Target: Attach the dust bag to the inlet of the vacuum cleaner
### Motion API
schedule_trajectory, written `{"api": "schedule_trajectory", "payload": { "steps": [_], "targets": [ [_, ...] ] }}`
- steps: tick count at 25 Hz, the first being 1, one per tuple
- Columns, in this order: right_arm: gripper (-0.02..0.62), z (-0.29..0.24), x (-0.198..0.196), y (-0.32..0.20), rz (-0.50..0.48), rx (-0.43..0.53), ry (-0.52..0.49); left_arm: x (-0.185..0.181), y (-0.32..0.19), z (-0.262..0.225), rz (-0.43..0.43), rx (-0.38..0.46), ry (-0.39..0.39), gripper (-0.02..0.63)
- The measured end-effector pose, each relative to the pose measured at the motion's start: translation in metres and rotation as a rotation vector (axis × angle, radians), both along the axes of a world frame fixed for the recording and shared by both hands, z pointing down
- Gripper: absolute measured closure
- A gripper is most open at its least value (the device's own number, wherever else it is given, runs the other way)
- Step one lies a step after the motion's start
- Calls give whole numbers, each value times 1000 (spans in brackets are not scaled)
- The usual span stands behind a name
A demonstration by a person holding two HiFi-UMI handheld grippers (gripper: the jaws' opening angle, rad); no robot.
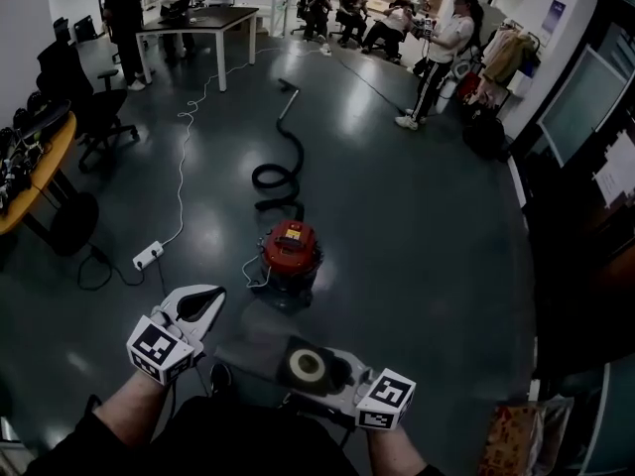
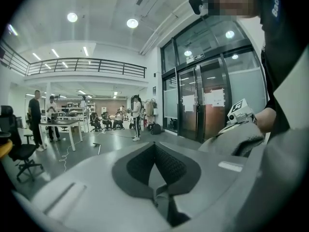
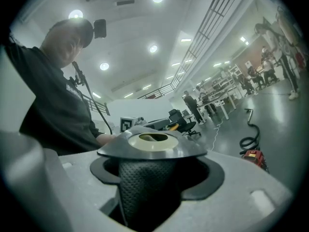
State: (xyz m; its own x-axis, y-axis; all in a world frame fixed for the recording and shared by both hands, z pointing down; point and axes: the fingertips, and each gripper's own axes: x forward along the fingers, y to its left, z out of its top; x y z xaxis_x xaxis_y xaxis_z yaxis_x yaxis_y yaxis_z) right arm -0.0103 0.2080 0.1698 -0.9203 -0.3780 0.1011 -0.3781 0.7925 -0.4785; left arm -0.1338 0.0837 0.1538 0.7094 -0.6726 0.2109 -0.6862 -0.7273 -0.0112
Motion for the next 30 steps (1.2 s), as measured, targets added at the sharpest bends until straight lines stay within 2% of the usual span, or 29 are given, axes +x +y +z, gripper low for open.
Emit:
{"api": "schedule_trajectory", "payload": {
  "steps": [6, 15, 22, 27, 30],
  "targets": [
    [276, 10, 21, -2, -50, -16, -23, 17, 5, 9, -50, -13, -25, 604],
    [276, 20, 35, -15, -84, -44, -17, 38, -6, 14, -55, -26, -26, 604],
    [276, 28, 16, -48, -77, -54, 12, 39, -49, 20, 28, -5, -7, 604],
    [276, 35, -2, -85, 2, -77, 10, 30, -102, 35, 108, -17, 25, 604],
    [276, 45, -16, -108, 44, -102, 43, 22, -133, 41, 161, -28, 37, 604]
  ]
}}
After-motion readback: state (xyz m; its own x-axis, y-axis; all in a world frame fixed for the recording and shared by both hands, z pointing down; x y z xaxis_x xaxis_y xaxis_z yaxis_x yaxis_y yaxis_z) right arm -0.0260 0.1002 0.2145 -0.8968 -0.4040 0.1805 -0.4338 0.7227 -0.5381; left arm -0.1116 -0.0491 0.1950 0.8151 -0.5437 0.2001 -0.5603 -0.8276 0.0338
